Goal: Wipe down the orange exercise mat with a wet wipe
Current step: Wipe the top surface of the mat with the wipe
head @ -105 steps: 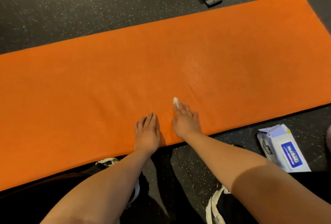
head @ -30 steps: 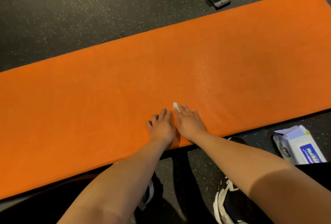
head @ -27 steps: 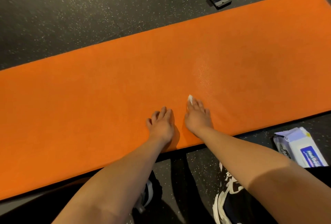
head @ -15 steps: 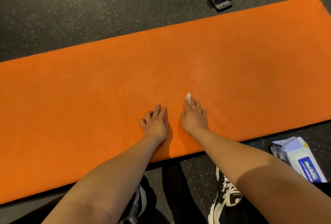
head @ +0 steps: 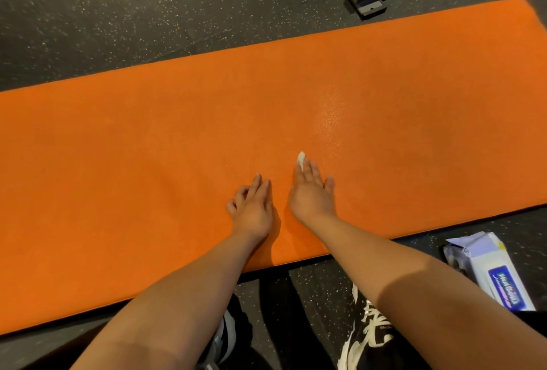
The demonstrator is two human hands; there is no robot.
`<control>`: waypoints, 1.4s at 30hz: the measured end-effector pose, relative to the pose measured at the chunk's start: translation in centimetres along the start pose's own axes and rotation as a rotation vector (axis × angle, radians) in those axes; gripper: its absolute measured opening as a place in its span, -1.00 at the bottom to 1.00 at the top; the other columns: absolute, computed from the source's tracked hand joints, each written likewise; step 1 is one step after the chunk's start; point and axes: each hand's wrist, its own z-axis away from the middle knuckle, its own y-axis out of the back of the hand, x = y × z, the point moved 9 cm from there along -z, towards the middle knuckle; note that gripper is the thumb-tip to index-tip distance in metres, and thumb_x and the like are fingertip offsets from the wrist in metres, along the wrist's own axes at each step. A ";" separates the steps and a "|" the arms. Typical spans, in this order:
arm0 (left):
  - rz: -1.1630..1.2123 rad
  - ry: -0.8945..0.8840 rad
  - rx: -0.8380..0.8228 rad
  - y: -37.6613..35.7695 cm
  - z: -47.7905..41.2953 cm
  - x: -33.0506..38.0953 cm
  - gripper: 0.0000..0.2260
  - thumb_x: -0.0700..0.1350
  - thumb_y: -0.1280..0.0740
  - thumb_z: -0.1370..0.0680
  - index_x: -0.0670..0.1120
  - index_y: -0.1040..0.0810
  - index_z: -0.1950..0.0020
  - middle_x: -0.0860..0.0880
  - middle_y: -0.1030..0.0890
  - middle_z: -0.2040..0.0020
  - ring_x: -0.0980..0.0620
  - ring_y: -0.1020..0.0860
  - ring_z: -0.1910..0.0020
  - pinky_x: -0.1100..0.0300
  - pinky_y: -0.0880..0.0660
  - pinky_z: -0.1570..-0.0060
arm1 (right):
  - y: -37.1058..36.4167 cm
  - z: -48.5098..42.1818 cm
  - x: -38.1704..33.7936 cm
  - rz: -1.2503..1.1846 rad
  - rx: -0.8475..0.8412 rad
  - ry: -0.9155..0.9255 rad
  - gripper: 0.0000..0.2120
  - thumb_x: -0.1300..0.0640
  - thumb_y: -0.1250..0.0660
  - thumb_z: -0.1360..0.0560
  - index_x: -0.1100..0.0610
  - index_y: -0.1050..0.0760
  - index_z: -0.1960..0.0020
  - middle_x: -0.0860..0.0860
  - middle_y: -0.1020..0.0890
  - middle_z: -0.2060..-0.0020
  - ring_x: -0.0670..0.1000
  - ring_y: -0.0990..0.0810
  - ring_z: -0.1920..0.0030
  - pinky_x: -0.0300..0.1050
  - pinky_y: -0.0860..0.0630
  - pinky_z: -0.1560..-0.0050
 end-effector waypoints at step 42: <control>0.059 0.133 0.024 1.7 -2.8 -1.0 -0.49 0.03 -0.16 -0.64 0.20 -0.14 -0.59 0.21 0.04 -0.63 -0.03 0.00 -0.54 -0.16 0.01 -0.41 | 1.8 -4.4 -1.2 -0.127 0.070 -0.014 -0.45 0.02 0.03 -0.72 0.08 0.08 -0.66 -0.05 0.23 -0.63 -0.02 0.28 -0.62 0.17 0.20 -0.59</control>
